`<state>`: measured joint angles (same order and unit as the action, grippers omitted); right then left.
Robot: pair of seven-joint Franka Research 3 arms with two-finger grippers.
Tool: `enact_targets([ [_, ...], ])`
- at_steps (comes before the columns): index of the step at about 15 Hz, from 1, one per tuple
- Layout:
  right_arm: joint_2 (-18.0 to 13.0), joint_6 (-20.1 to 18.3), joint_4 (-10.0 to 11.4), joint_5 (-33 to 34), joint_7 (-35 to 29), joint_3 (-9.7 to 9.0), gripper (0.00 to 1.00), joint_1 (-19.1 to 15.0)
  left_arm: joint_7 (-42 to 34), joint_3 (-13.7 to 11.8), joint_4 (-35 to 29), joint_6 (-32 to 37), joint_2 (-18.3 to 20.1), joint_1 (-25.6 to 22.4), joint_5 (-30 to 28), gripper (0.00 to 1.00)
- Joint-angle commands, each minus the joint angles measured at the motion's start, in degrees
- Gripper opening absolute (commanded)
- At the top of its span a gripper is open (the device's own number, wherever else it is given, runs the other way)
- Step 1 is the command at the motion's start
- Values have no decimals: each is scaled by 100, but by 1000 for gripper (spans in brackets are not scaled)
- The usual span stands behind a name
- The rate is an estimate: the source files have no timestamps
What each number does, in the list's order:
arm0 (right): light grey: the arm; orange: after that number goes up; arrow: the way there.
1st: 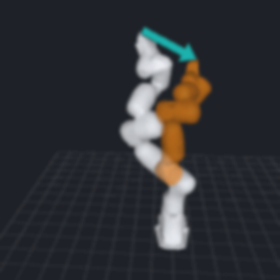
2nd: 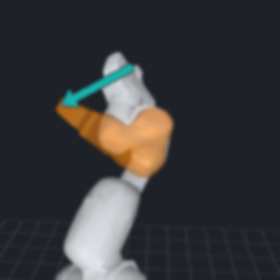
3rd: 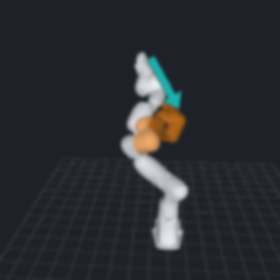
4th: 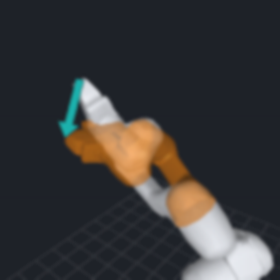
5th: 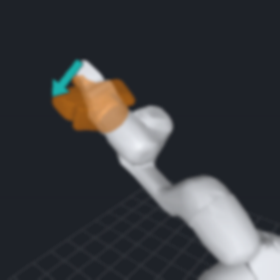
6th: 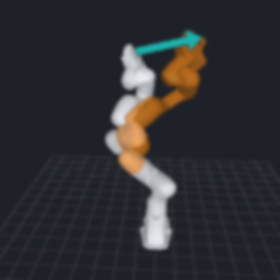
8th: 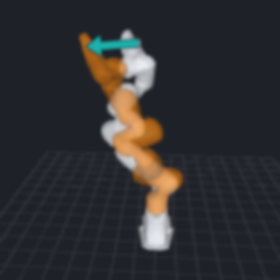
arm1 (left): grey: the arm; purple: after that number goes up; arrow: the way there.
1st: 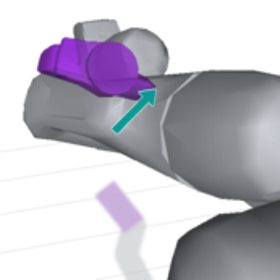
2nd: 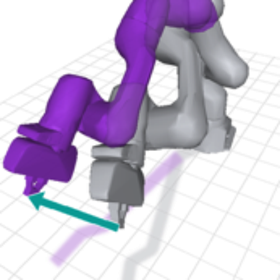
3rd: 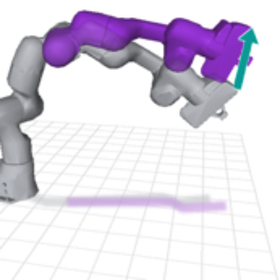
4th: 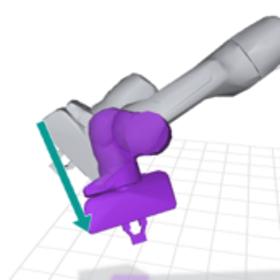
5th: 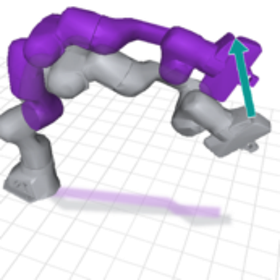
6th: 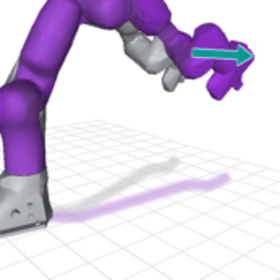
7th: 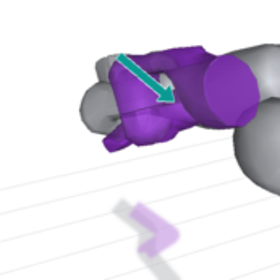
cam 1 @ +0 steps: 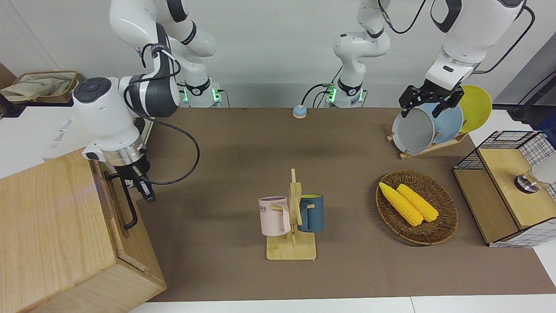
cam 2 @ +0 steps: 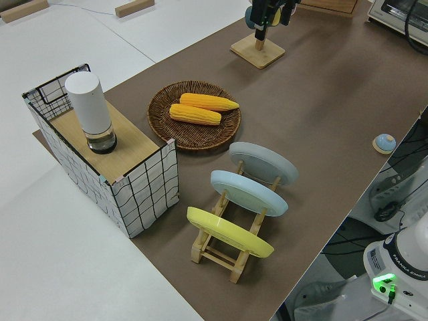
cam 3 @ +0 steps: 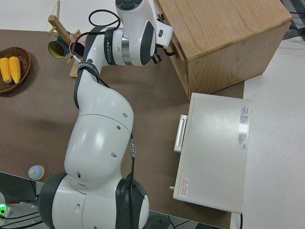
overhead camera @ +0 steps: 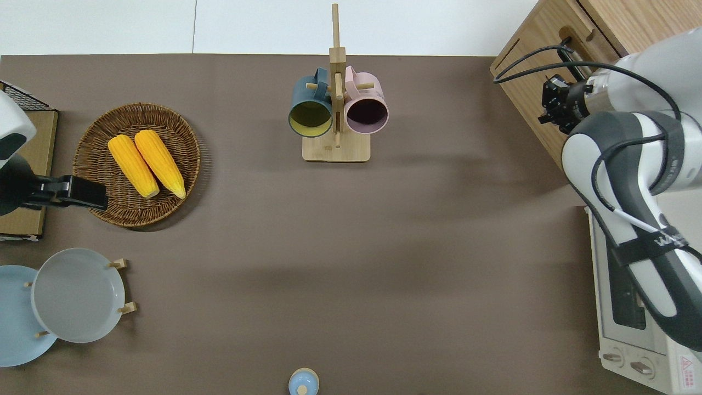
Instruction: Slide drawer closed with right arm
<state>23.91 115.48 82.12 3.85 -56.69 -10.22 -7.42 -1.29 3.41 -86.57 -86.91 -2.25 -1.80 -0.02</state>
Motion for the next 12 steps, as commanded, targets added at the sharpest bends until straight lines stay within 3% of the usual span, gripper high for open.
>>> enact_targets([
  [1,-122,-849,-117,-78,570,-128,0,284,-56,37,149,113,-65,-22,98,993],
  [5,-430,-1799,-108,-43,930,-226,0,696,-56,37,149,113,-65,-22,98,993],
  [9,-834,-2222,-99,10,1694,-226,0,900,-56,37,140,113,-65,-22,98,993],
  [12,-1107,-2494,-82,10,2651,-226,0,891,-56,37,149,113,-65,-22,98,995],
])
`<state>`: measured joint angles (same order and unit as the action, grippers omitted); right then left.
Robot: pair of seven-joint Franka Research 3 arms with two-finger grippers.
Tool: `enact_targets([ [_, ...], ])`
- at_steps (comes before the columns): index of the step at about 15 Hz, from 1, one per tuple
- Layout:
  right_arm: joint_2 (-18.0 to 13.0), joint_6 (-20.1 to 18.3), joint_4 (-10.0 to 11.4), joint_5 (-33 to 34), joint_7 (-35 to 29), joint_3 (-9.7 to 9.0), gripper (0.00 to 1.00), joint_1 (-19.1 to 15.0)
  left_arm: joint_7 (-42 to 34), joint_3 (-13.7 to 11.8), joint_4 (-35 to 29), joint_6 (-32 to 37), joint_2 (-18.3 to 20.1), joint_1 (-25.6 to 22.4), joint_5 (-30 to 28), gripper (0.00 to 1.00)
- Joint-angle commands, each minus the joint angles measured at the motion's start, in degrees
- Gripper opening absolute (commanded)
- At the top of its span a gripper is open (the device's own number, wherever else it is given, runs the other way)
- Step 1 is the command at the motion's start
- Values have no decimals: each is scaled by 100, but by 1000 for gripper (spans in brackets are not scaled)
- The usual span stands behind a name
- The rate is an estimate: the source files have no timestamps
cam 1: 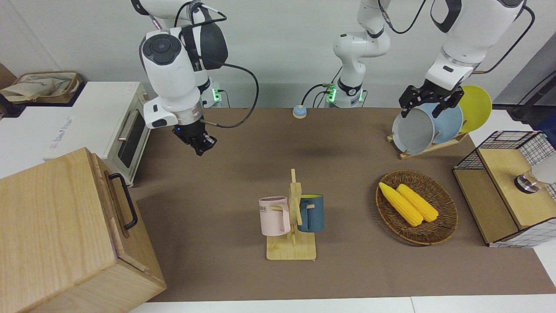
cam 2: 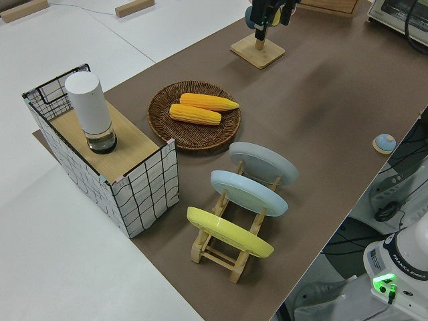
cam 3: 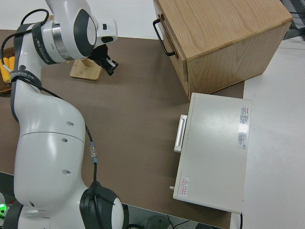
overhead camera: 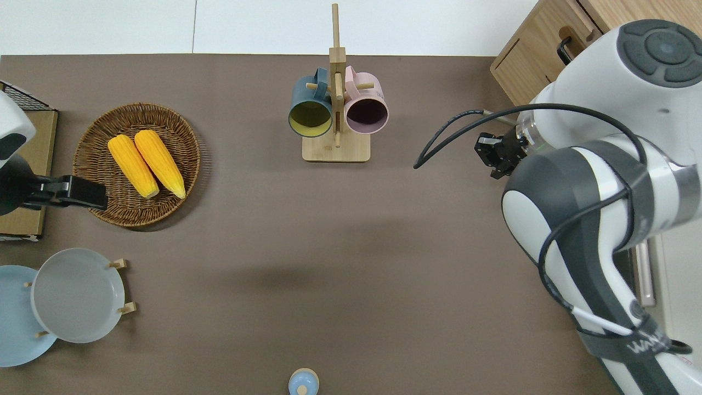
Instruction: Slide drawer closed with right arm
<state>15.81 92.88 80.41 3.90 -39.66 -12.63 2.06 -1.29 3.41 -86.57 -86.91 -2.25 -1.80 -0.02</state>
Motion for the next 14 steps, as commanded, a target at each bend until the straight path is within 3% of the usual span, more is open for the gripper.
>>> enact_targets([
  [1,-376,-288,98,5,1282,41,0,-83,-55,37,140,113,-65,-22,98,993],
  [5,-780,-375,308,-65,2023,94,0,-145,-55,37,149,113,-65,-22,98,993],
  [11,-913,-508,291,-240,2462,86,14,-347,-55,37,149,113,-65,-22,98,993],
  [12,-913,-490,274,-337,2472,86,83,-408,-55,37,140,113,-65,-22,98,993],
  [14,-895,-481,265,-408,2481,86,337,-496,-55,37,149,113,-65,-22,98,993],
])
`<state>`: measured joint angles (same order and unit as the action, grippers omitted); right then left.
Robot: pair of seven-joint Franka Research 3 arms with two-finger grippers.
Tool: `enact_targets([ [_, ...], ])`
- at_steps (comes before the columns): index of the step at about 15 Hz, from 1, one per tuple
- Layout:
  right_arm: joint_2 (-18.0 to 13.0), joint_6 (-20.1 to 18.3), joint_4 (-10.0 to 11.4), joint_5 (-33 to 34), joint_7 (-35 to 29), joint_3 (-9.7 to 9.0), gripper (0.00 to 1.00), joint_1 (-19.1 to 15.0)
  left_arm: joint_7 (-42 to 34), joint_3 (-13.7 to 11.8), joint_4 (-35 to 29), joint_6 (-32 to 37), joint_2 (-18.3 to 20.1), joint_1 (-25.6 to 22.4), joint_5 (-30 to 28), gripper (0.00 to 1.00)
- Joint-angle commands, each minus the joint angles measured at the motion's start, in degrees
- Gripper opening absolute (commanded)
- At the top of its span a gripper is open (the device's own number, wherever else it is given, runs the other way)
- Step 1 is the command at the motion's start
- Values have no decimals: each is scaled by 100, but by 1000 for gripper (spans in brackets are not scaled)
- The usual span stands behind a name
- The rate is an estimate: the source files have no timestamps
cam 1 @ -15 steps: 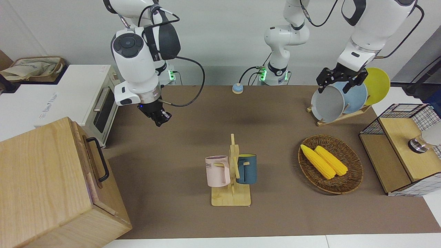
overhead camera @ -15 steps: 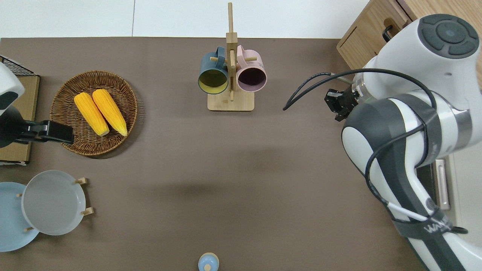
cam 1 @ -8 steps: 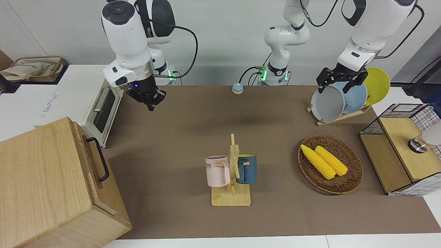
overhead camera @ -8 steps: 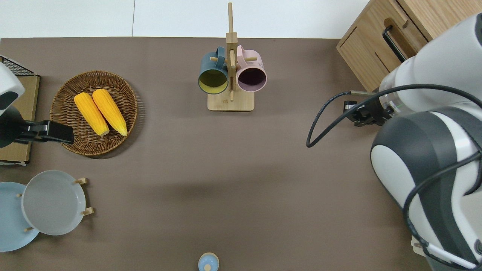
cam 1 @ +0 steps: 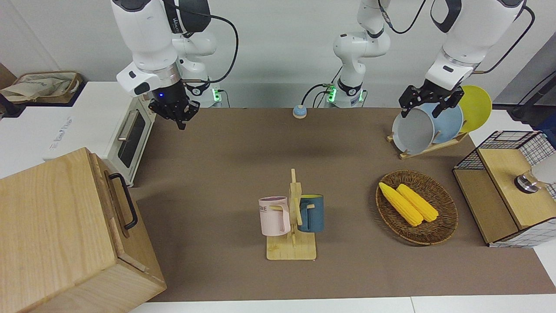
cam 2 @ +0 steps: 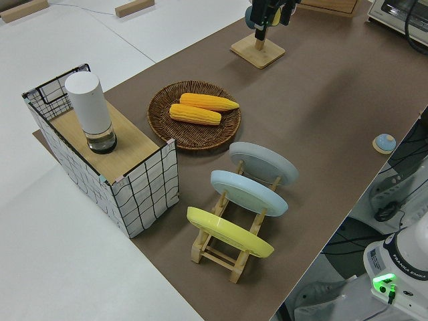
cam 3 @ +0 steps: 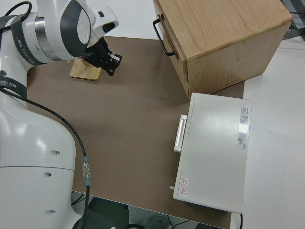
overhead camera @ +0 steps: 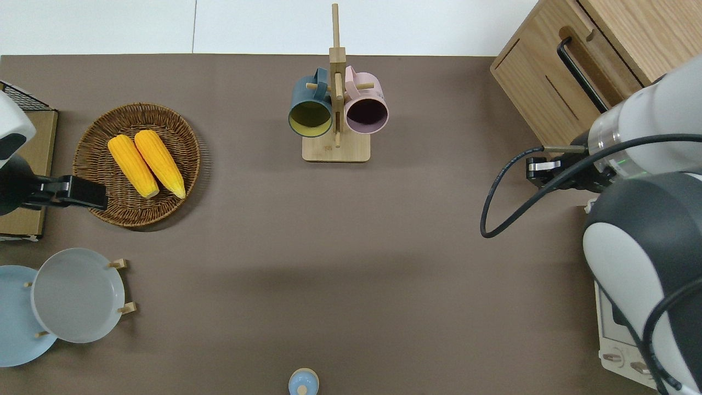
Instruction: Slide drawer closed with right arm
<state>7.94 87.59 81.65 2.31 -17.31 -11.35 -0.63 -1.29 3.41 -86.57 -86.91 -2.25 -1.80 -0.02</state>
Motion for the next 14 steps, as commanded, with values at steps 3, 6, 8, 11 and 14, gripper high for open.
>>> enact_targets([
  [3,-74,48,141,-222,245,-42,987,-227,-55,37,149,113,-74,-22,98,993],
  [6,-56,39,141,-178,254,-42,983,-227,-55,37,149,113,-65,-22,98,993],
  [8,-56,13,141,-178,254,-42,983,-218,-55,37,149,113,-65,-22,98,993],
  [11,-56,4,18,-126,289,-51,985,-227,-55,37,149,113,-65,-22,98,993],
  [14,-56,-14,18,-2,728,-51,985,-227,-55,37,149,113,-65,-22,98,993],
])
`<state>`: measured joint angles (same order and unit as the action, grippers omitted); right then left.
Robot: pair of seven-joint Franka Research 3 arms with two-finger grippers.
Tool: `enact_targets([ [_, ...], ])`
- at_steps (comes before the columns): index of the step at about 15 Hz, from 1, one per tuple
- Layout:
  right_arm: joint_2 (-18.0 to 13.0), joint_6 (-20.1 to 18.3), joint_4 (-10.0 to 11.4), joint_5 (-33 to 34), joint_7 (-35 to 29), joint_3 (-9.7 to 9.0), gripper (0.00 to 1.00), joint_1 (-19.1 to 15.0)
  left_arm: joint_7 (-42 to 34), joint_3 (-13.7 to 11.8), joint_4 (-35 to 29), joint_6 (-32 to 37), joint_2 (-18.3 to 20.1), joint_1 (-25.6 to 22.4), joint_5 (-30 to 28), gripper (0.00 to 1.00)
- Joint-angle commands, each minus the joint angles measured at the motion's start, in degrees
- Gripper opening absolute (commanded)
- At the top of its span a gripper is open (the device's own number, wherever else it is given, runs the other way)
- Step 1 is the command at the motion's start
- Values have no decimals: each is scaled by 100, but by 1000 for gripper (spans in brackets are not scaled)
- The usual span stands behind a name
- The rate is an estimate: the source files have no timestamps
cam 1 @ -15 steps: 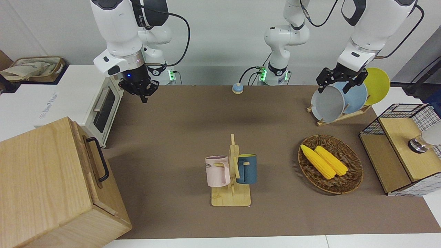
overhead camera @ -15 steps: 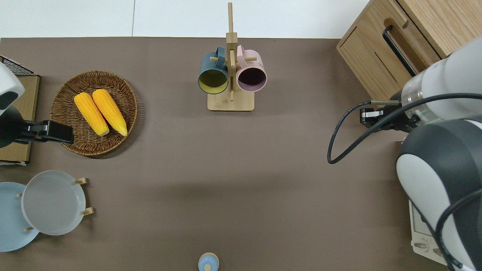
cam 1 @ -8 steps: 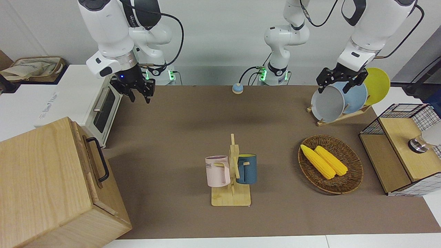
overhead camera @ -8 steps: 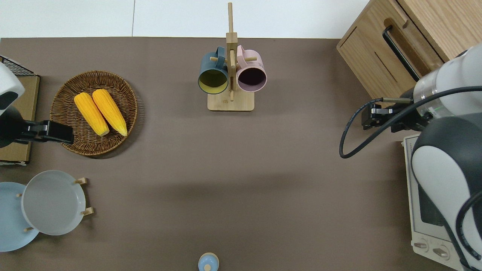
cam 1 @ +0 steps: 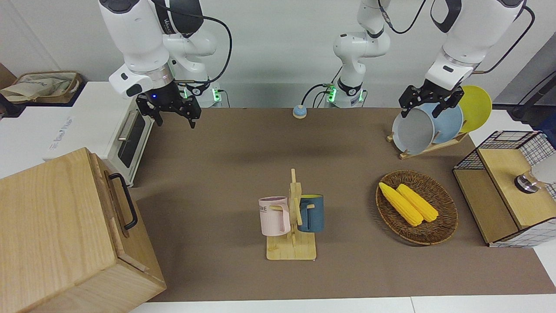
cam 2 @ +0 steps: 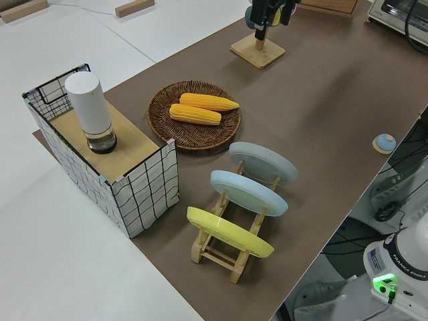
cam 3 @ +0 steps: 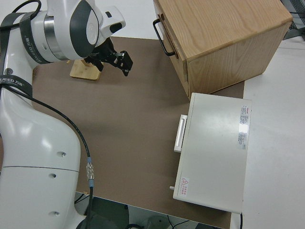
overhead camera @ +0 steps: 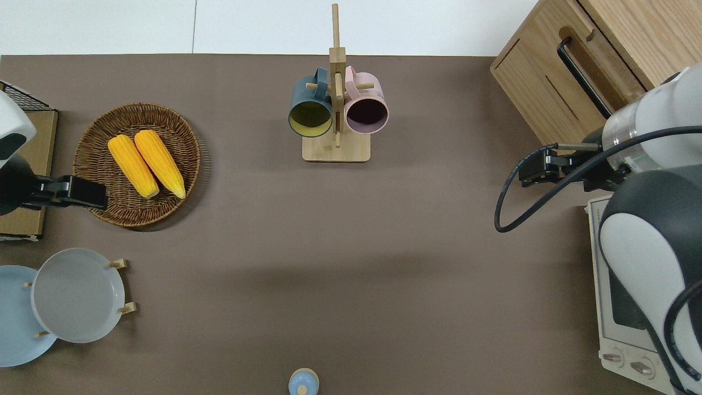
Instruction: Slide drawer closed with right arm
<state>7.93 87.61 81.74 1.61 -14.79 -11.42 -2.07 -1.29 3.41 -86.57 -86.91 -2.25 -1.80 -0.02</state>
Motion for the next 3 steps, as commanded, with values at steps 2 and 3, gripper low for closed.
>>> enact_targets([
  [2,-55,-16,9,24,442,-44,985,-83,-55,37,149,113,-65,-22,98,993],
  [3,-55,-25,9,15,442,-44,985,-91,-55,37,149,113,-65,-22,98,993],
])
